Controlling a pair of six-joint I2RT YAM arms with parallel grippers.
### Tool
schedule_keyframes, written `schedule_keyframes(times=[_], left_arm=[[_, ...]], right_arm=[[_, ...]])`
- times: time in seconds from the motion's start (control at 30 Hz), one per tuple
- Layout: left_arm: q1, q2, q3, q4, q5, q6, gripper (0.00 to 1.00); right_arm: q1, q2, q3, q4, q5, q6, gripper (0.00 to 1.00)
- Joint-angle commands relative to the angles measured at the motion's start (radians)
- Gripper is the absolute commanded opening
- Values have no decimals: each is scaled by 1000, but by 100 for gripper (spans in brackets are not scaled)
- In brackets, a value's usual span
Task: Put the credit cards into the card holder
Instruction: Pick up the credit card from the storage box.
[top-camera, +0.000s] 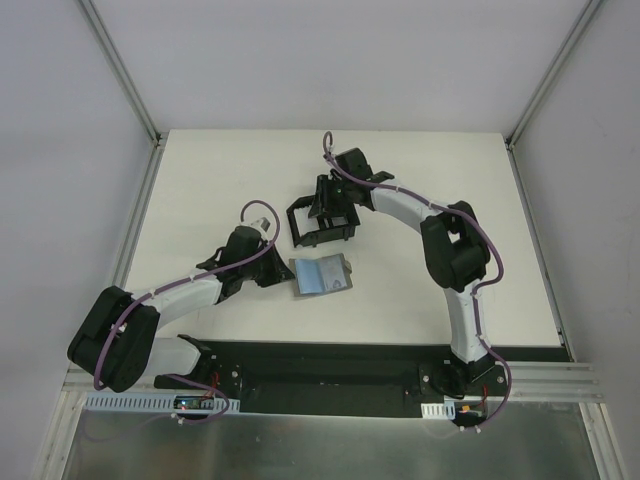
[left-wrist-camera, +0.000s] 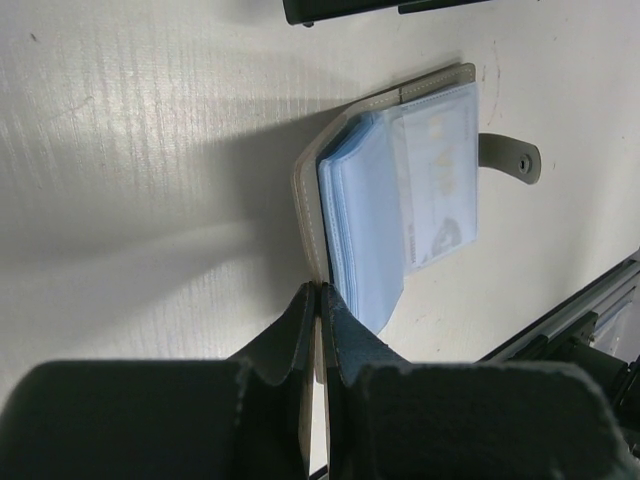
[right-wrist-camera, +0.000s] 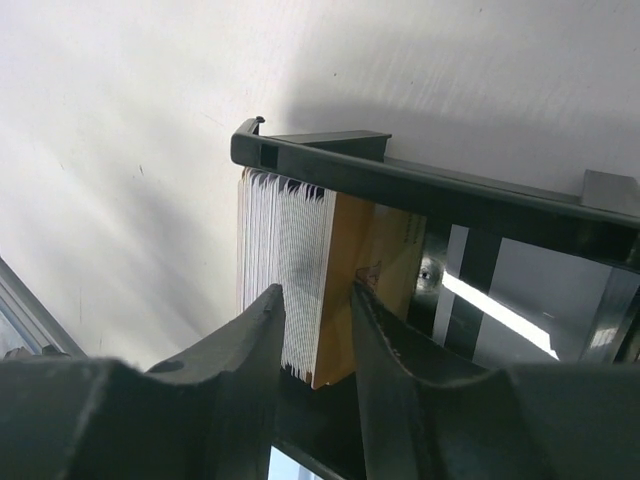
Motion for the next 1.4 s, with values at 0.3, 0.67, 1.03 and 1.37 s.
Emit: schedule_keyframes(times=[0.3, 0.67, 1.03, 1.37], left_arm=[[12, 8, 3, 1, 28, 30, 0], [14, 21, 10, 1, 33, 33, 0], [14, 31, 10, 4, 34, 34, 0], [15, 26, 4, 4, 33, 34, 0]], right_arm=[[-9, -49, 6, 22, -7, 6, 12], [-14, -61, 2, -1, 75, -24, 3], [24, 16, 55, -67, 101, -53, 3], [38, 56, 107, -124, 140, -79, 8]])
